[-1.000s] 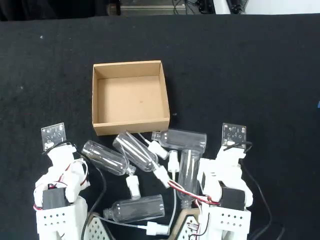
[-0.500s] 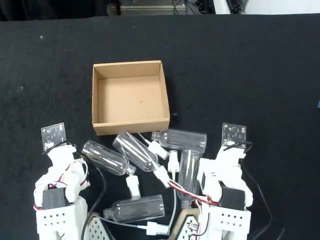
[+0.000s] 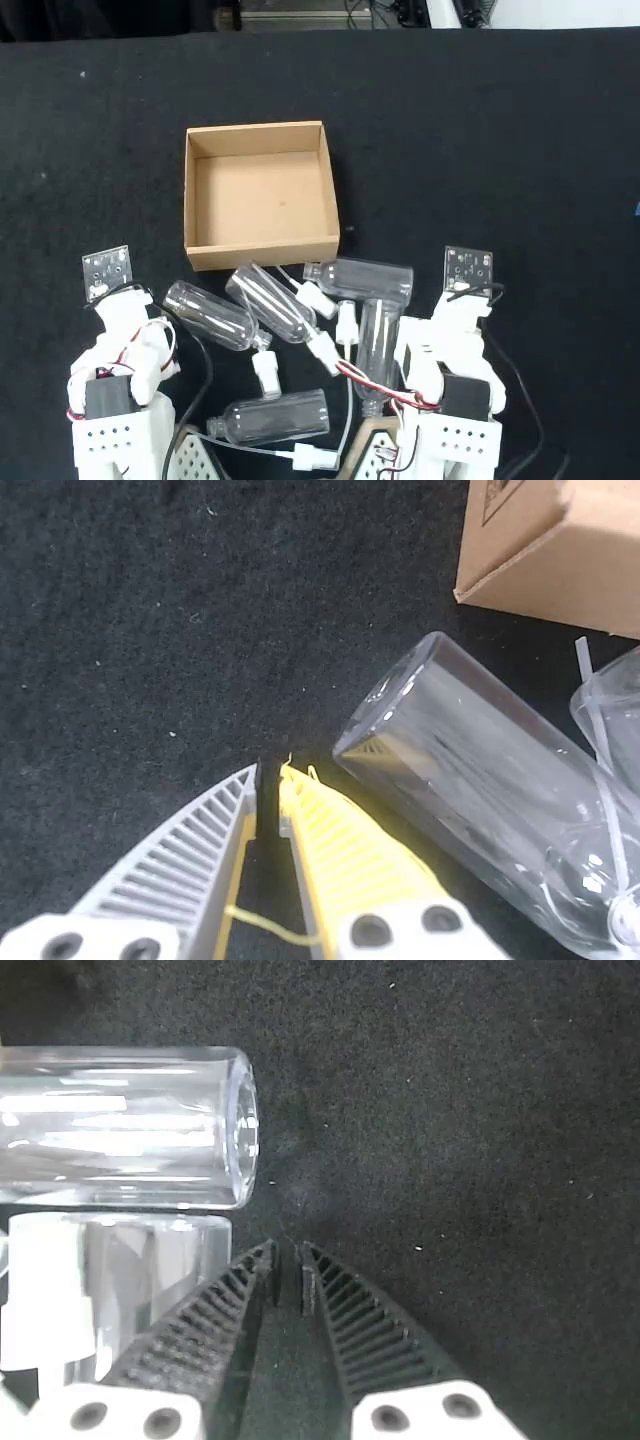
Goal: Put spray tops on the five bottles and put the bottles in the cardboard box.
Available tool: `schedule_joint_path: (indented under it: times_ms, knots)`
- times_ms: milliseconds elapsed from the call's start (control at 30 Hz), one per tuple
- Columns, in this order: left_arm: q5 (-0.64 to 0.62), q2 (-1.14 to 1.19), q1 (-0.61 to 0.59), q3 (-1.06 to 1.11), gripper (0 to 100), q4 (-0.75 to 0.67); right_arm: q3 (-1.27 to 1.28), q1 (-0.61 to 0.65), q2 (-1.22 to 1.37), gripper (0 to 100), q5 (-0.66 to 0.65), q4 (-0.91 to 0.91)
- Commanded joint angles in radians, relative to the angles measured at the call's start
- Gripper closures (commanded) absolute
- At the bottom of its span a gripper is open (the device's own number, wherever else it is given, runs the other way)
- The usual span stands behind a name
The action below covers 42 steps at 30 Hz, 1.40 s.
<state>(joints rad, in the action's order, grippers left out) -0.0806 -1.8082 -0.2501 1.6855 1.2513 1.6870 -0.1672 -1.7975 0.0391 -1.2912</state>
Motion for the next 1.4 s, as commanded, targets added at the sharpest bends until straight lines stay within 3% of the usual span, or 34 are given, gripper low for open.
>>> schedule_joint_path:
  times_ms: [0, 733, 833, 1033, 1200, 1367]
  knots:
    - [0.005, -0.021, 0.005, 0.015, 97, 0.018, -0.004, -0.014, -0.097, 98.7, -0.002, -0.008]
    - [0.011, -0.021, 0.004, 0.015, 97, 0.021, -0.004, -0.009, -0.097, 98.7, 0.002, -0.008]
    - [0.012, -0.021, -0.016, 0.010, 97, -0.071, -0.004, -0.008, -0.097, 98.7, -0.002, -0.008]
    - [0.014, -0.021, -0.240, -0.038, 97, -0.322, -0.004, -0.008, -0.097, 98.7, 0.005, -0.011]
    - [0.201, -0.021, -0.321, -0.054, 97, -0.427, -0.004, -0.012, -0.097, 98.7, -0.002, -0.012]
    - [0.382, -0.021, -0.234, -0.156, 96, -0.397, -0.004, -0.015, -0.097, 98.7, -0.003, -0.012]
